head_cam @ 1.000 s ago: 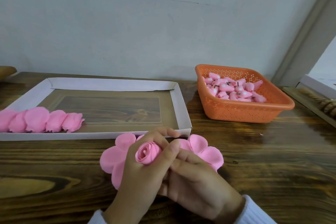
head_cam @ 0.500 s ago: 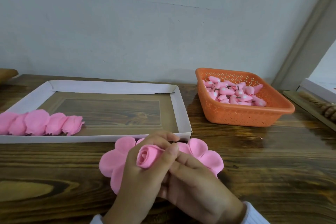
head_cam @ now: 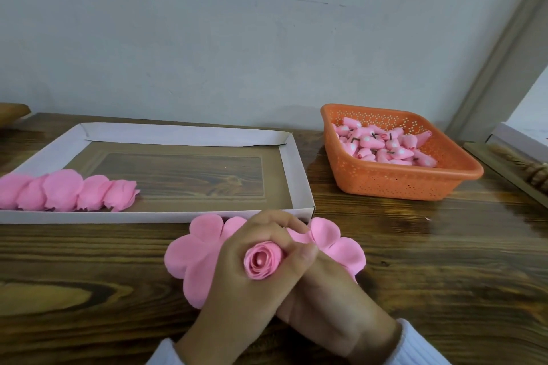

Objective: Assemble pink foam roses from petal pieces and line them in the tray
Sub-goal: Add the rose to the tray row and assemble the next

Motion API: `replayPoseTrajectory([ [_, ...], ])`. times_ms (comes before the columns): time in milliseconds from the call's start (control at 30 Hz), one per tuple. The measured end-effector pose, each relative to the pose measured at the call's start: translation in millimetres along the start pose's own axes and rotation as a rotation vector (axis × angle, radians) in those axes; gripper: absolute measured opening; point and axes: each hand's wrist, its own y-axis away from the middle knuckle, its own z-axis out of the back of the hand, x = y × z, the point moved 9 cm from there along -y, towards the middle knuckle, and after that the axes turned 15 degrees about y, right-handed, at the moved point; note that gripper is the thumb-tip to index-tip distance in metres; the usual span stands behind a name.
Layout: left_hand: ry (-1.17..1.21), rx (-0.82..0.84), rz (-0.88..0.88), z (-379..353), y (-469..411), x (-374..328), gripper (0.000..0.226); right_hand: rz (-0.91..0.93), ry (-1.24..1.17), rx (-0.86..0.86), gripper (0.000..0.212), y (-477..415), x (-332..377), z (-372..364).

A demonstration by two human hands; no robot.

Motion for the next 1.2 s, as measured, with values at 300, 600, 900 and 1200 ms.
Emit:
replayPoseTrajectory([
  [300,0.013,-0.083,-0.054,9,-1,-5,0.022,0.007,-0.079,0.13,0.05,1,2,-8],
  [600,0.001,-0.037,0.073,5,2,10,0.025,-0.011,0.208,-0.141,0.038,-2,-10,18],
  [900,-0.576,-0.032,-0.308,0,3,-19,0.025,0.005,0.11,-0.166,0.031,4,14,22],
  [1200,-0.692,-0.061,-0.36,-2,7,-25,0.025,0.209,0.324,-0.141,0.036,12,26,3],
])
